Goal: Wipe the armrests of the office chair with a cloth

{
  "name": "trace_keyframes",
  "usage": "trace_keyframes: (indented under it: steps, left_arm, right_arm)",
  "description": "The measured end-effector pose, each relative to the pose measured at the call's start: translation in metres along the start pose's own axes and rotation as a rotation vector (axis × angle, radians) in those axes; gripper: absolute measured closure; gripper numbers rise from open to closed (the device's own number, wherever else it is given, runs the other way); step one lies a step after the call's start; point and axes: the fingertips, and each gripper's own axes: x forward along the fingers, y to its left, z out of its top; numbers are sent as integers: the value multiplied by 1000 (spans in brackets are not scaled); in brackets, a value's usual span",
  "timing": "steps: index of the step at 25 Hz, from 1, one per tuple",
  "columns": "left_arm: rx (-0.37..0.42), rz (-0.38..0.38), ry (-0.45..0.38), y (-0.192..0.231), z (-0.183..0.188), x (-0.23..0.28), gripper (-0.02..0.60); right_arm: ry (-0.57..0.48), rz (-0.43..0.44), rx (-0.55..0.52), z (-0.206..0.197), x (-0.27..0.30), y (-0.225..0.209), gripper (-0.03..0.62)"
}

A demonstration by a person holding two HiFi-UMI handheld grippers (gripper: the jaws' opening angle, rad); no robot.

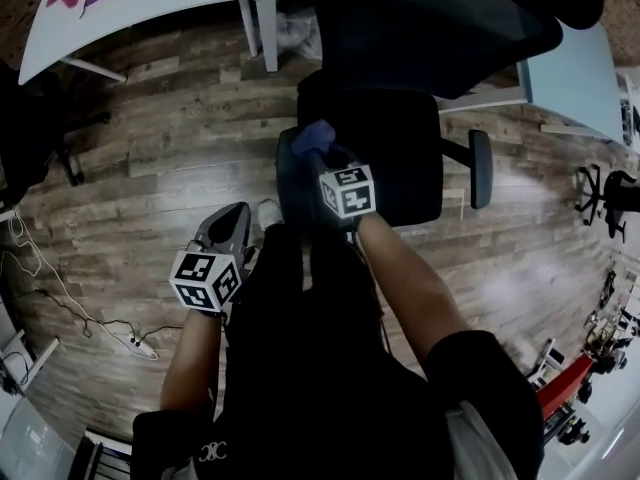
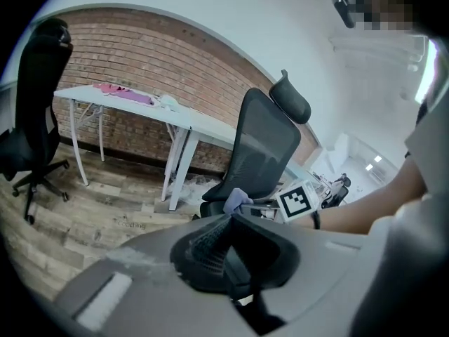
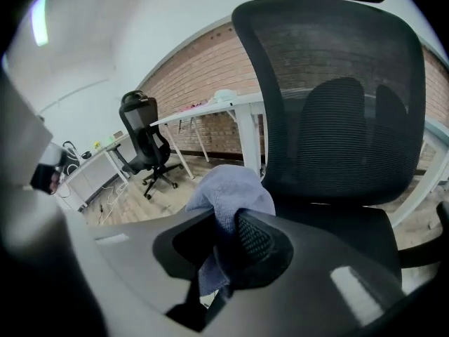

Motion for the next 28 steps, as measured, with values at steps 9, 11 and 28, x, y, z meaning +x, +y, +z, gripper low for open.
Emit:
trace_keyframes:
  steps: [9, 11, 28]
  left_arm:
    - [-77, 60, -53, 43, 1, -23, 577]
    - [-95, 72, -66, 49, -2, -30, 577]
    - [-142, 89, -125, 71, 2, -46, 577]
  right_arm:
    - [64, 28, -95, 46, 56, 10, 533]
    - [91, 50, -159, 49, 65, 27, 533]
    - [338, 173, -377, -37, 45, 134, 533]
